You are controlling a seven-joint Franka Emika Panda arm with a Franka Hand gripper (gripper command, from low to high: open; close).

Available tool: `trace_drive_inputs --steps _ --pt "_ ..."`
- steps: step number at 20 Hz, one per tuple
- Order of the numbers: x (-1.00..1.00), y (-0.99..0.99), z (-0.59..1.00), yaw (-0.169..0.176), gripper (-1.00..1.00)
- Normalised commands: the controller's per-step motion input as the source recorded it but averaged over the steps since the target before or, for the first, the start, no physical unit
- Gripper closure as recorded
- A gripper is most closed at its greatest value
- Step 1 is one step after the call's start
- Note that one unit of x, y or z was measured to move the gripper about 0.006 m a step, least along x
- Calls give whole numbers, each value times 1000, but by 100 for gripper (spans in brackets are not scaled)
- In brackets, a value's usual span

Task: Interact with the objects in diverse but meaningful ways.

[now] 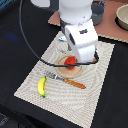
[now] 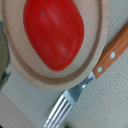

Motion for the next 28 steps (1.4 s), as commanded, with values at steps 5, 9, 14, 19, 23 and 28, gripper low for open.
trace_drive_inputs --steps 5,9,14,19,23,28 --pt "0 -54 -93 49 -100" --pt "-3 0 -69 97 -100" --pt "0 -1 -34 146 -100" --pt "1 0 -2 182 -100" --pt "3 0 -7 181 -100" --pt "0 0 -114 120 -100"
